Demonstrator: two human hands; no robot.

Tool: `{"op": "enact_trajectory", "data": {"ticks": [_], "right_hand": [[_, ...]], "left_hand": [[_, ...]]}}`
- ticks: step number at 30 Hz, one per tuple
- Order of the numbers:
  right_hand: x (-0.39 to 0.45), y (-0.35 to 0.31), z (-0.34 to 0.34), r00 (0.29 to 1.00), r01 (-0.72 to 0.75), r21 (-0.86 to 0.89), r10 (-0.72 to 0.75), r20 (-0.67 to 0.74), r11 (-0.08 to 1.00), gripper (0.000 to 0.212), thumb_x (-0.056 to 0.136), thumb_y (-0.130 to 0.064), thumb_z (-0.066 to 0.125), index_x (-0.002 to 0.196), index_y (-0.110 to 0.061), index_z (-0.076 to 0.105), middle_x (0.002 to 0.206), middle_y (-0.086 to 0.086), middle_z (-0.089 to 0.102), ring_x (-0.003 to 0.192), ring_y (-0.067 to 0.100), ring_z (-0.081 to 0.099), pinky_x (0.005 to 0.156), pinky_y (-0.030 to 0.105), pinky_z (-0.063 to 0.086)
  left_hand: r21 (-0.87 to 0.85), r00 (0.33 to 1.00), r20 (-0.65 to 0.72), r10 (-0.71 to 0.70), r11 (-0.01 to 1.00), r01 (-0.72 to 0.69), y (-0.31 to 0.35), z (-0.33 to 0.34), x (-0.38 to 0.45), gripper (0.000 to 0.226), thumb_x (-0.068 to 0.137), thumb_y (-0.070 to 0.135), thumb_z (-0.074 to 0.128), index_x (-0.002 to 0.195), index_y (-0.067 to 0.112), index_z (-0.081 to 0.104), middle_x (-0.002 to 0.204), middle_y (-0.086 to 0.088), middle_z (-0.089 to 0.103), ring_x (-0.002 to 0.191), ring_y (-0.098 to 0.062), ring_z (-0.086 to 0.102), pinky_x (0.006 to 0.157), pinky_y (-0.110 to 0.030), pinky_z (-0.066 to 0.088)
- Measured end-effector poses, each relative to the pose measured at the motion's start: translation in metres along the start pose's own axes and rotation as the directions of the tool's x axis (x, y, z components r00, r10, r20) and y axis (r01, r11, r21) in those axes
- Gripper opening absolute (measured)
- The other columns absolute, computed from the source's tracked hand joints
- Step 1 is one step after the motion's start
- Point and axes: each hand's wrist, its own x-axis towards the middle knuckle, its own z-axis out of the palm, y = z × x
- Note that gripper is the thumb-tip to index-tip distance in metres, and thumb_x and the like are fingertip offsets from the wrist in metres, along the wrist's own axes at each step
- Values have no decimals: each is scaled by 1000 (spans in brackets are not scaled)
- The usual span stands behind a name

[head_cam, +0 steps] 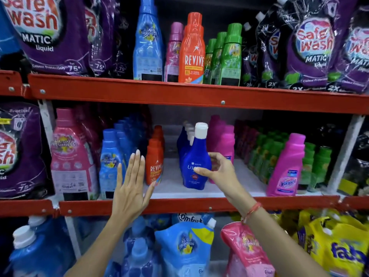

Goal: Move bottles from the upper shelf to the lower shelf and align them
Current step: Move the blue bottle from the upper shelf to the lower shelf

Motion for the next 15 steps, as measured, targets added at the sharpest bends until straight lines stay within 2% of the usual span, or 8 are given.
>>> {"op": "enact_trajectory", "data": {"ticks": [2, 4, 6, 8, 11, 15], "right_hand": [[5, 14, 2, 998, -44, 12, 44, -39, 999, 49, 68, -13, 86, 109, -15, 59, 107, 9, 71, 86, 17, 66, 63, 24, 51], [11, 25, 5, 995, -69, 26, 71, -76, 997, 49, 68, -11, 85, 107, -16, 57, 110, 12, 70, 93, 21, 67, 76, 35, 58], [15, 33, 7, 992, -87, 22, 89, -92, 996, 51, 67, -11, 86, 109, -16, 56, 112, 12, 70, 100, 24, 67, 87, 44, 57], [16, 38, 8, 991, -103, 15, 103, -84, 995, 53, 68, -11, 85, 113, -13, 57, 113, 11, 69, 99, 23, 66, 85, 37, 58], [16, 45, 9, 991, -124, 6, 125, -57, 992, 56, 70, -10, 84, 118, -9, 57, 114, 10, 68, 97, 20, 65, 71, 20, 55], [17, 52, 9, 988, -150, -23, 149, -48, 988, 59, 71, -12, 84, 122, -8, 55, 117, 8, 67, 101, 19, 64, 65, 13, 51]], "left_hand": [[16, 999, 32, -10, 1000, 9, 0, 4, -2, 77, 97, 50, 32, 155, 4, 9, 166, -14, 9, 153, -25, 9, 123, -54, 14], [24, 999, 51, -16, 1000, 15, 0, 7, -4, 77, 97, 50, 30, 155, 4, 9, 166, -14, 9, 153, -24, 9, 124, -53, 12], [32, 998, 63, -18, 999, 16, 1, 10, -5, 77, 97, 51, 28, 155, 4, 10, 166, -14, 9, 153, -24, 9, 124, -52, 10], [40, 997, 71, -17, 999, 14, 1, 13, -8, 76, 98, 52, 26, 155, 4, 10, 166, -14, 9, 153, -24, 10, 124, -52, 9], [47, 997, 79, -22, 999, 19, -1, 18, -12, 77, 97, 52, 27, 155, 3, 11, 165, -14, 11, 153, -24, 11, 124, -51, 9], [61, 994, 100, -32, 998, 26, -3, 22, -16, 77, 97, 54, 26, 155, 4, 12, 166, -13, 11, 153, -24, 12, 124, -51, 11]]}}
